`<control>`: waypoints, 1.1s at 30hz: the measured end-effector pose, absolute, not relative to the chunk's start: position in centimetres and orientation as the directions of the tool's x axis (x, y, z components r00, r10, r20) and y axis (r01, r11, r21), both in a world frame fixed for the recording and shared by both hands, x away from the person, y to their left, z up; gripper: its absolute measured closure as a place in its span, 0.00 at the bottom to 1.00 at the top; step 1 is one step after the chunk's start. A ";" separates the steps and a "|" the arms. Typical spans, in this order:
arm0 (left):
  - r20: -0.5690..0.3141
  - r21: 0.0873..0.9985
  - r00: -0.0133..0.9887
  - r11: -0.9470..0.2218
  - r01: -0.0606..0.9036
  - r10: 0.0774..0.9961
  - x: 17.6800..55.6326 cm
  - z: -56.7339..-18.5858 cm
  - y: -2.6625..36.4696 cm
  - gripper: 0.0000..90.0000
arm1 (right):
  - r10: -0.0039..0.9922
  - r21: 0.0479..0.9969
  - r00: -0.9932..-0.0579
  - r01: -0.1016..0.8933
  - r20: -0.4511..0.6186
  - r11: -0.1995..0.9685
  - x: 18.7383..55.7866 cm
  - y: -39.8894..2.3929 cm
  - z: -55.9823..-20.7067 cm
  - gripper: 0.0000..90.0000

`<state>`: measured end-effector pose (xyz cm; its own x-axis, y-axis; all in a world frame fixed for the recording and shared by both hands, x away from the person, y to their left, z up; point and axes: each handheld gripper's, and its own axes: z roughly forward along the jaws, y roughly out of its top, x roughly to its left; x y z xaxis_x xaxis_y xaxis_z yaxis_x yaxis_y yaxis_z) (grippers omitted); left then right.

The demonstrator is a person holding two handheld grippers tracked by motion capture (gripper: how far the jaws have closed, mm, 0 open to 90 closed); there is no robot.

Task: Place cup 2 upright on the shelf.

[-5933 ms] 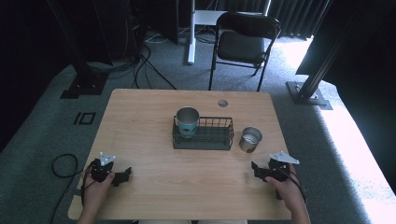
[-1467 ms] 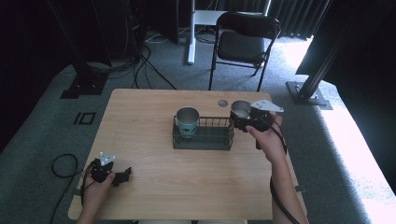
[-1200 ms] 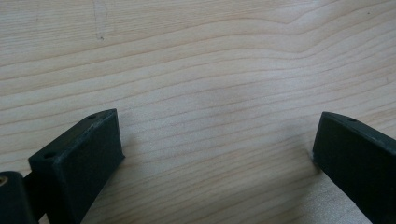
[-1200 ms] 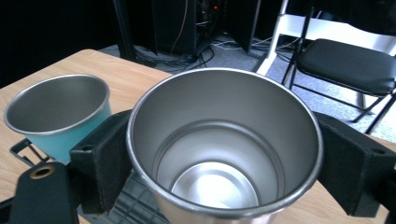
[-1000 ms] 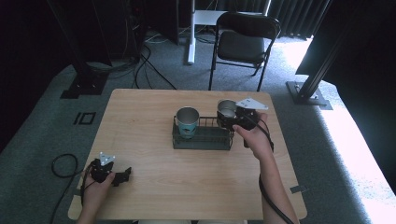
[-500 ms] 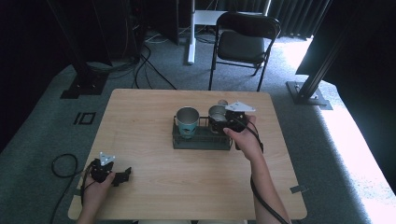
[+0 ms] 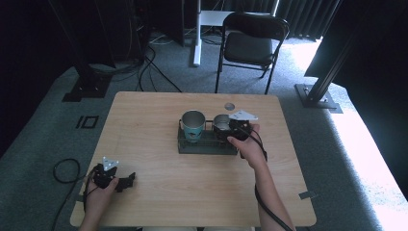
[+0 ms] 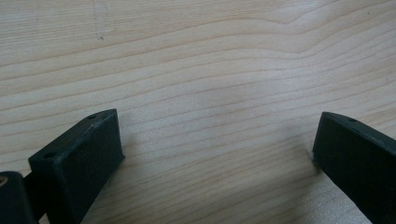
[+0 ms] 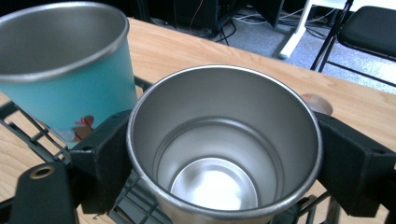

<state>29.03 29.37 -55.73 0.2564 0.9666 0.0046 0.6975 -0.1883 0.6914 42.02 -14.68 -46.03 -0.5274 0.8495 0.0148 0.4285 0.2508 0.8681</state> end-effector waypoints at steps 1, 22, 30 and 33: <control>0.005 0.691 0.257 -0.189 0.698 0.967 29.0 -55.7 29.4 0.03 | 0.848 0.867 -0.529 0.429 0.014 0.253 42.0 -14.6 -46.2 0.15; 0.006 0.691 0.284 -0.209 0.692 0.959 29.0 -55.7 29.3 0.03 | 0.840 0.864 -0.543 0.425 0.006 0.269 41.8 -14.7 -47.3 0.15; 0.006 0.691 0.285 -0.210 0.692 0.959 29.0 -55.7 29.3 0.03 | 0.836 0.866 -0.548 0.431 0.028 0.253 41.3 -15.0 -47.2 0.14; 0.006 0.691 0.285 -0.210 0.692 0.959 29.0 -55.7 29.3 0.03 | 0.835 0.864 -0.550 0.434 0.030 0.255 41.0 -15.3 -47.0 0.13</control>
